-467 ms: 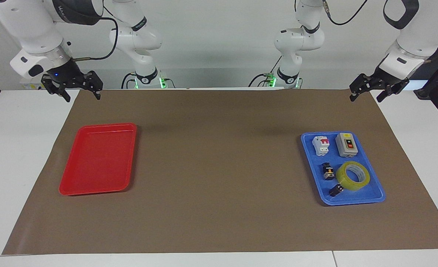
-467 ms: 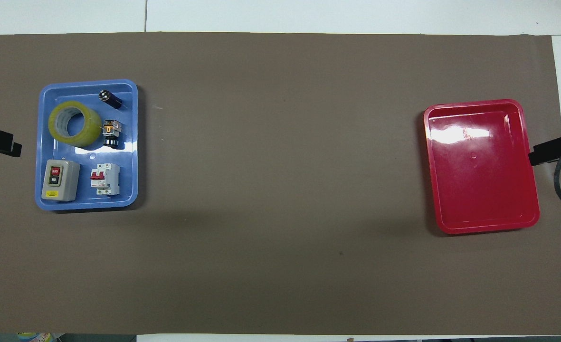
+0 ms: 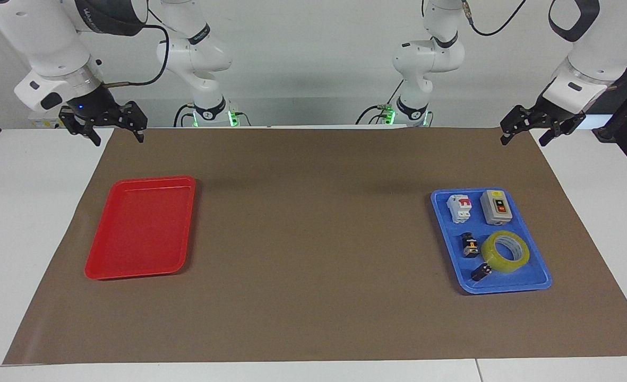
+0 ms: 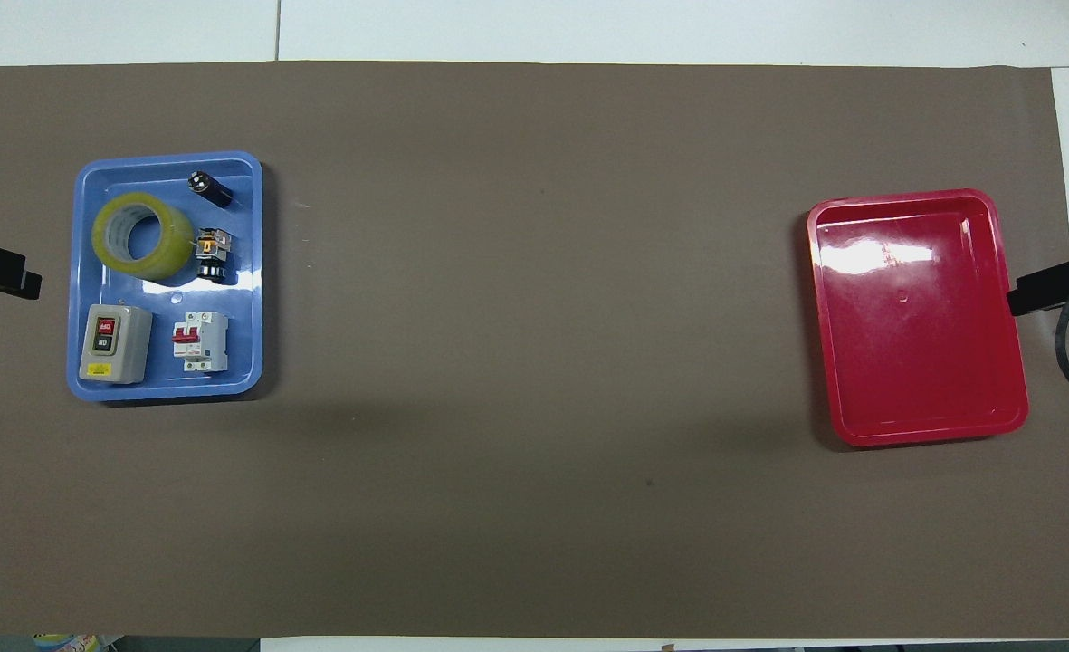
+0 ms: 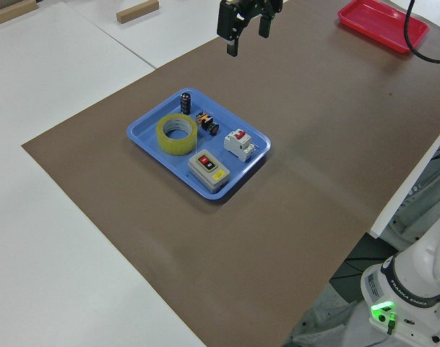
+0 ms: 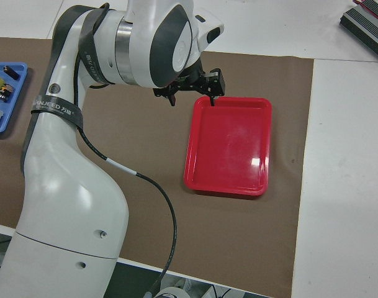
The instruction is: Place and move tape with both arms
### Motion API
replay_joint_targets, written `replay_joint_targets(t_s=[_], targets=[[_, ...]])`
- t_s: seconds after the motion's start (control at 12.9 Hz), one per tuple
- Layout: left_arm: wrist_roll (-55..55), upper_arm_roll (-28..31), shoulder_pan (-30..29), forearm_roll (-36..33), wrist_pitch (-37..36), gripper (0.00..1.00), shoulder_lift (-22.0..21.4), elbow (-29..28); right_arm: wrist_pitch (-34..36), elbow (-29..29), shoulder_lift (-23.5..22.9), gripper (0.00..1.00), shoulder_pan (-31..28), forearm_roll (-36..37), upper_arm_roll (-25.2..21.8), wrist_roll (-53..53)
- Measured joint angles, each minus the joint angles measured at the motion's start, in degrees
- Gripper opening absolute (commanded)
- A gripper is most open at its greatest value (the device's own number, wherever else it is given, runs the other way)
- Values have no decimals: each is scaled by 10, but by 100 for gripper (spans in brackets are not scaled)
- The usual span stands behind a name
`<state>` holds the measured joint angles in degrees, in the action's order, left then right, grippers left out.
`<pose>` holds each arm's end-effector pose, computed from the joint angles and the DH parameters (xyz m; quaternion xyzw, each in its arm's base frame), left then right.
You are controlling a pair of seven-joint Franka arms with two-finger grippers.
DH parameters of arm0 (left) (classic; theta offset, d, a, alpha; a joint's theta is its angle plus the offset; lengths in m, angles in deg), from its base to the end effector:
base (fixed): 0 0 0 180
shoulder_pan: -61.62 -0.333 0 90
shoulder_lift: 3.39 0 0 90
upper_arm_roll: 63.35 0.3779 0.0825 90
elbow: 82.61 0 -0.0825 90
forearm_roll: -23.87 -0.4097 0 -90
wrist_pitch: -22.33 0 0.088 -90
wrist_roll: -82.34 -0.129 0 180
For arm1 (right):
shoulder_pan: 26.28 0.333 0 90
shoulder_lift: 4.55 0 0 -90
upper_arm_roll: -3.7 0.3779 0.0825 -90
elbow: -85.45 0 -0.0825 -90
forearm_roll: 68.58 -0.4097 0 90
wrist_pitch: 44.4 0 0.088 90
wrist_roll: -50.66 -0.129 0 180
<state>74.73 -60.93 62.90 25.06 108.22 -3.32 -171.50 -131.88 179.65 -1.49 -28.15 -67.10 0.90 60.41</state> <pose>0.5720 0.0086 0.6672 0.9980 -0.0569 -0.0259 0.0124 0.5509 -0.0492 0.6547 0.9984 0.0442 -0.0332 0.0075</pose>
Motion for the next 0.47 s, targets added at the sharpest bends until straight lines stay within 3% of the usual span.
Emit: replay_joint_targets(t_s=[0.47], targets=[[2,1,-1,0,3,100,0,-2,0,0,0,100,0,0,0,0]])
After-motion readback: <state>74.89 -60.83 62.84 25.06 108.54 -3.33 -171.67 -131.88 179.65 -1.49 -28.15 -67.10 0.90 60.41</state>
